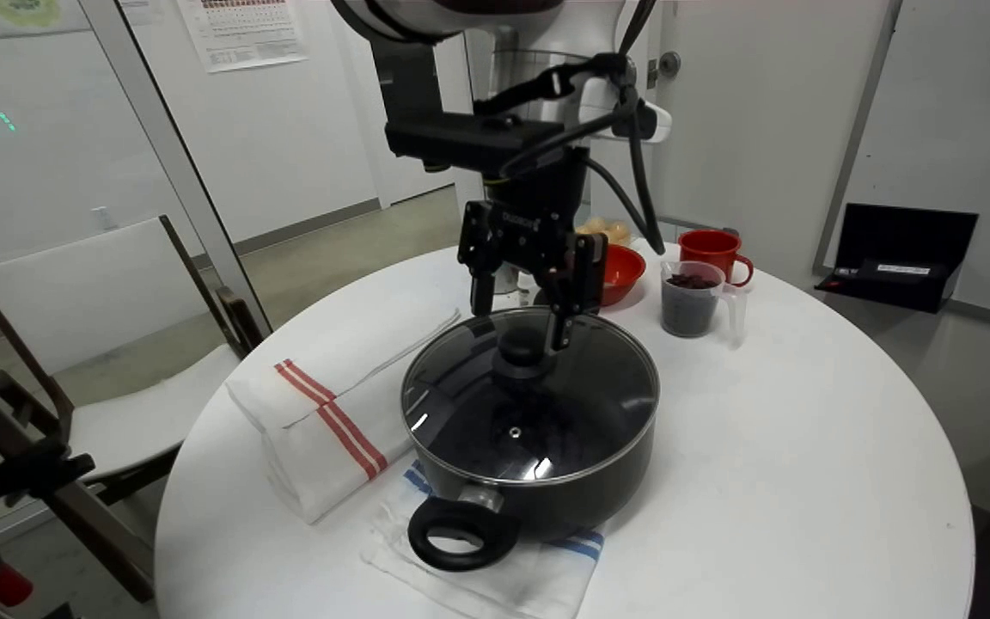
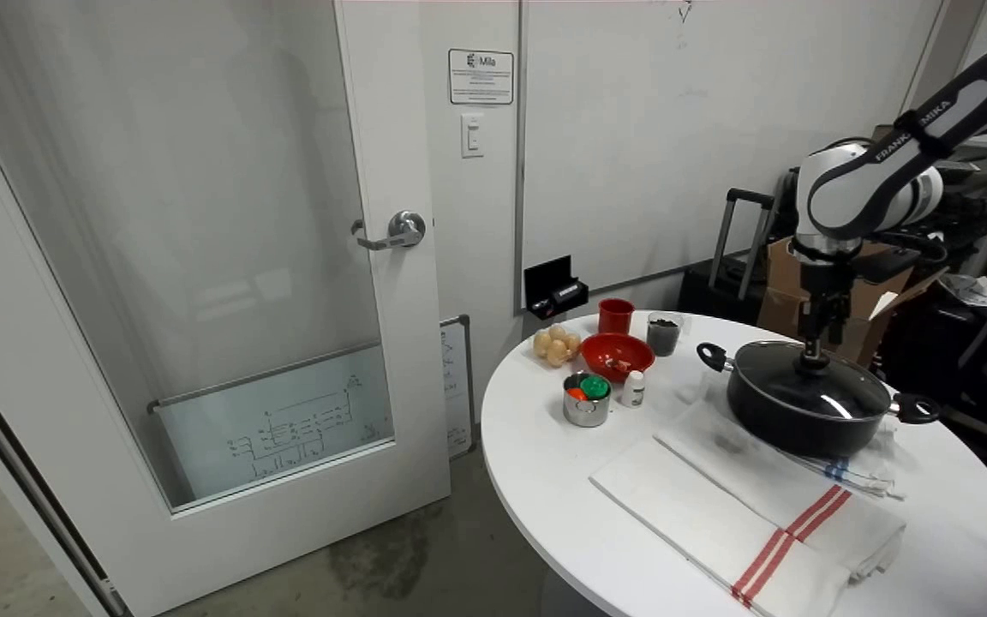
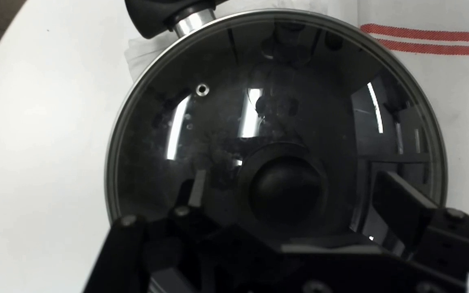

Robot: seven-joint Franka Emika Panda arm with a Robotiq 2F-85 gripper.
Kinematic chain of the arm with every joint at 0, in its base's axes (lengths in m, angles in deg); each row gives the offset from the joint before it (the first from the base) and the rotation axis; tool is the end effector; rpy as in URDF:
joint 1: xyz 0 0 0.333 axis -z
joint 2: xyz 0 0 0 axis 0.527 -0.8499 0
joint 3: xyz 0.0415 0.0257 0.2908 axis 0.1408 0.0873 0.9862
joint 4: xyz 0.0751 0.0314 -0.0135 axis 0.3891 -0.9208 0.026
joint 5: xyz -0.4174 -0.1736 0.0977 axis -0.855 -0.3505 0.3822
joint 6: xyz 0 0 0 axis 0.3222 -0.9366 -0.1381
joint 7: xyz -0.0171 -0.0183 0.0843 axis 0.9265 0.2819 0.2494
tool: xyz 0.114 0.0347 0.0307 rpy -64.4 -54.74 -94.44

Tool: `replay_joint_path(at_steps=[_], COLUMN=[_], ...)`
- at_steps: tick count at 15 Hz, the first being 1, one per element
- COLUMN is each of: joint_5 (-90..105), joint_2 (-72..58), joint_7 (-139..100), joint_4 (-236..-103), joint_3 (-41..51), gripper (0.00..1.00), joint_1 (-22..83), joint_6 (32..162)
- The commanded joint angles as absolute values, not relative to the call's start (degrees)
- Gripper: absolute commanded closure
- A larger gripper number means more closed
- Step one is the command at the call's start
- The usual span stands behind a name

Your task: Put the pot's lid on the table

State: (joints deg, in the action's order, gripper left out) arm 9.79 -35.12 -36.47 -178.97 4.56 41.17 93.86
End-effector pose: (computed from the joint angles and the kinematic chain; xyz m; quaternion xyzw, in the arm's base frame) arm 0.6180 -0.1558 0.0091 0.9905 -0.0043 -0.1377 0.0000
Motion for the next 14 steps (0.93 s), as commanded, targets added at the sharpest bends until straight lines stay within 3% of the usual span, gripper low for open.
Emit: replay_joint_path(at_steps=[1, 6, 7, 9, 14], joint_5=[9.4, 9.3, 9.3, 9.3, 9.4], joint_2=[-38.2, -39.8, -40.1, -40.2, -39.8], joint_7=[-35.3, -35.4, -35.5, -35.6, -35.7], joint_4=[-175.7, -174.0, -173.8, -173.4, -173.1], joint_3=[5.0, 5.0, 5.0, 5.0, 5.2], gripper=[0.0, 0.0, 0.25, 0.33, 0.71], joint_1=[41.4, 41.5, 41.5, 41.6, 41.6], joint_6=[93.1, 92.7, 92.6, 92.6, 92.5])
